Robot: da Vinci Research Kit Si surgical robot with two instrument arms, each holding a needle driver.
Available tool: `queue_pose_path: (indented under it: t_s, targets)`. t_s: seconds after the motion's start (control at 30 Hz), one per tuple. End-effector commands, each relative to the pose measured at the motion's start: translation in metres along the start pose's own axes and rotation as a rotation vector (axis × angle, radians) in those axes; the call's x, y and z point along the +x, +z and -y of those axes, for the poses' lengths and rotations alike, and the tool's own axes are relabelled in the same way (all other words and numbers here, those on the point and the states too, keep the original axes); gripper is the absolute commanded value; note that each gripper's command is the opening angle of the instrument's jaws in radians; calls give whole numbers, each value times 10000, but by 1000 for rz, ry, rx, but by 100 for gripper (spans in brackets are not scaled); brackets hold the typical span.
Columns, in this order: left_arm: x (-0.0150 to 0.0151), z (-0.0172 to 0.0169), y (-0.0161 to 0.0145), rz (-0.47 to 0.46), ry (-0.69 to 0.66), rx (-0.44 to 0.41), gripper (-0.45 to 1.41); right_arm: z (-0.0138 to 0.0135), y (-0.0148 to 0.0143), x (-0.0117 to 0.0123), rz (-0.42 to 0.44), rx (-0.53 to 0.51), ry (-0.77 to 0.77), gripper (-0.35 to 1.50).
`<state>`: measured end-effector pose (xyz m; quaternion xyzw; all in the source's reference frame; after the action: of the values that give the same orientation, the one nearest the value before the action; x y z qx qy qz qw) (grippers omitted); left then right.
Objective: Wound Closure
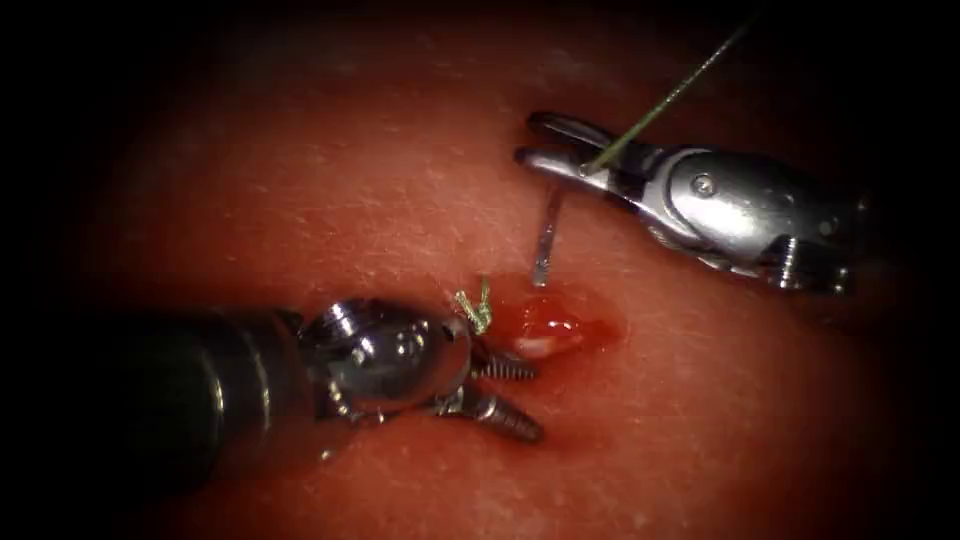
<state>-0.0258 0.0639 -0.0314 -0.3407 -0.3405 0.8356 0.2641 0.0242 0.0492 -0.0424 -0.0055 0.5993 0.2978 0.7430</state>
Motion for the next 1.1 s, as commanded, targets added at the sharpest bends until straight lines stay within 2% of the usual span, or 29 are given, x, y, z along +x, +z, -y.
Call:
queue_pose_path:
  t_s: [0.03, 0.2, 0.37, 0.7, 0.8, 0.93, 1.1]
  targets:
    - [-1, 3, 9, 0, 1, -2, 45, 1, 10, -8, 9, 5, 22, -35]
    - [-2, 3, 7, 1, 2, -4, 45, 8, 10, -22, 73, 30, 52, -35]
    - [-3, 4, 5, 2, 4, -6, 45, 10, 9, -25, 80, 38, 55, -35]
    - [-5, 6, 6, 3, 6, -6, 45, 2, 9, -22, 90, 38, 336, -35]
    - [-5, 6, 5, 3, 7, -6, 45, 2, 9, -22, 101, 78, 360, -35]
    - [-5, 6, 6, 3, 7, -6, 45, 1, 9, -22, 101, 81, 359, -35]
    - [-5, 6, 5, 3, 7, -6, 45, 3, 9, -23, 108, 108, 429, -35]
